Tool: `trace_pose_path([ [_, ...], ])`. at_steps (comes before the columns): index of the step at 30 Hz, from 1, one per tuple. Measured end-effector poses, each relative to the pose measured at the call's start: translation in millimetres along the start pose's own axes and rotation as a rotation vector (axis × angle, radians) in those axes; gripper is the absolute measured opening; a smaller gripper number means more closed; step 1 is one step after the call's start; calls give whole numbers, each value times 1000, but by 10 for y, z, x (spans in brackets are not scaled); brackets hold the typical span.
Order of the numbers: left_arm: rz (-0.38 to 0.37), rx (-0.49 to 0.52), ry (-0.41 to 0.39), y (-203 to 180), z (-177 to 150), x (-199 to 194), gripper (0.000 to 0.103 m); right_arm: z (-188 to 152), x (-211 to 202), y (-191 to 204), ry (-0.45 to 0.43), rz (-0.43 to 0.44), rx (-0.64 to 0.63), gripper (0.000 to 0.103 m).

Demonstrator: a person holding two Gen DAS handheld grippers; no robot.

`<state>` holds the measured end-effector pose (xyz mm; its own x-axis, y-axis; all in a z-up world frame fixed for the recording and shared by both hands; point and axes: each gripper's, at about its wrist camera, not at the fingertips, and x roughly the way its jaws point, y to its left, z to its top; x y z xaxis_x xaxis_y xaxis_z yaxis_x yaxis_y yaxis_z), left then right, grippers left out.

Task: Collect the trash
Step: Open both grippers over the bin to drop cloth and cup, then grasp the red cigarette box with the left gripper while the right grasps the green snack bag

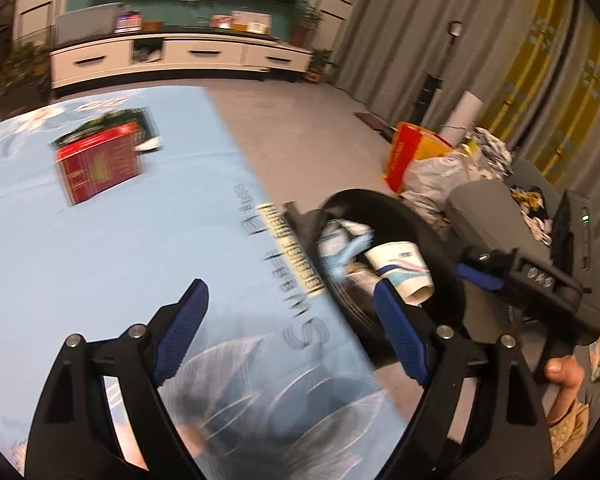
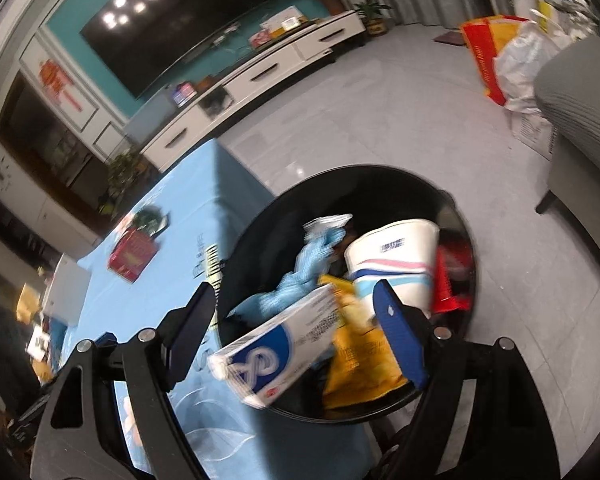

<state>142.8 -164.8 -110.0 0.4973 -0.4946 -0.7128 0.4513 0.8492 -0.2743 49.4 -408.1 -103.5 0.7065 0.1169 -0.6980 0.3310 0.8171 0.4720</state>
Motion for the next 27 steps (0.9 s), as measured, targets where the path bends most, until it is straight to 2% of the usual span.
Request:
trace_pose_path([
  [7,163,-97,2,475,-302,-360,87,-161,45,578,44,58,-115,79],
  [10,188,-136,-33,630,-360,-544,87,-244,99,793,79,56,-157,79],
  [18,174,-189,-115,913,-467,-915,90,-368,129,1230,100,17,-222,79],
  [27,163,-264,-144,1230,-553,-1095,93,-420,191,1542,108,4,-276,79],
])
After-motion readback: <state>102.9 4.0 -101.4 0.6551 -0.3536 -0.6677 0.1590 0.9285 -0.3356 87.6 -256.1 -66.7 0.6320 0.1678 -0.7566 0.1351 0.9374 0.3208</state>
